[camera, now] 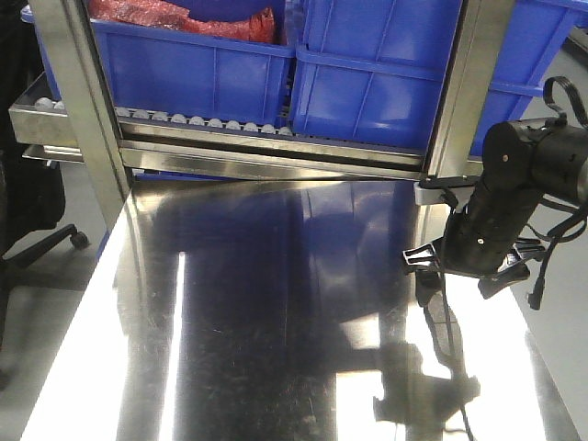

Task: Move and align brake pads A on conveyor
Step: 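Lower the right gripper onto the remaining brake pad and close it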

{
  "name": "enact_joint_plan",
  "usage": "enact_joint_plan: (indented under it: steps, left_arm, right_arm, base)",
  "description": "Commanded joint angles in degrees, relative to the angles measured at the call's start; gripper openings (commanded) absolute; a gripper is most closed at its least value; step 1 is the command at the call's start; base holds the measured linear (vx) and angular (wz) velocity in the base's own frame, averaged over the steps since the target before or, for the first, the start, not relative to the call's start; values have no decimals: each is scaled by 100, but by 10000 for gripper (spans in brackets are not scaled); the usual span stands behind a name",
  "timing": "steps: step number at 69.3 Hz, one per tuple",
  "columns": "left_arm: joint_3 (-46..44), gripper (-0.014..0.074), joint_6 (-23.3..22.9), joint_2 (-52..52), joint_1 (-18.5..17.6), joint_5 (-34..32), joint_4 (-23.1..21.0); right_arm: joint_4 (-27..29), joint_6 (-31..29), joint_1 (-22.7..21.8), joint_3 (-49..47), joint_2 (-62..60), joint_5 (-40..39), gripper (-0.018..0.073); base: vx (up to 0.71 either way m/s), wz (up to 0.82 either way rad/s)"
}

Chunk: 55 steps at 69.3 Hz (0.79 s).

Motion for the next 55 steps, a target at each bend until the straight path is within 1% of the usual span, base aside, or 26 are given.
enact_joint_plan:
  steps: [1, 22, 28, 33, 48, 55]
  left_arm:
    - [-160, -6, -48, -29, -31, -471, 7]
    - [-160, -6, -48, -29, -31, -467, 7]
    - [-160, -6, -48, -29, -31, -467, 7]
    - [-160, -6, -48, -29, -31, -467, 7]
    - [-160, -6, -48, -29, -31, -467, 7]
    - [-160, -6, -48, -29, -31, -467, 7]
  right_arm:
    - [-158, 51, -21, -171, -233, -116, 592]
    - [-200, 142, -21, -151, -224, 315, 592]
    - [-301, 147, -21, -151, -233, 337, 592]
    - [-389, 147, -21, -151, -233, 306, 592]
    - [-391, 133, -50, -151, -203, -233, 592]
    - [-391, 88, -69, -151, -76, -296, 592]
  base:
    - [0, 0]
    - [0, 0]
    - [0, 0]
    - [0, 0]
    - [0, 0]
    - [0, 0]
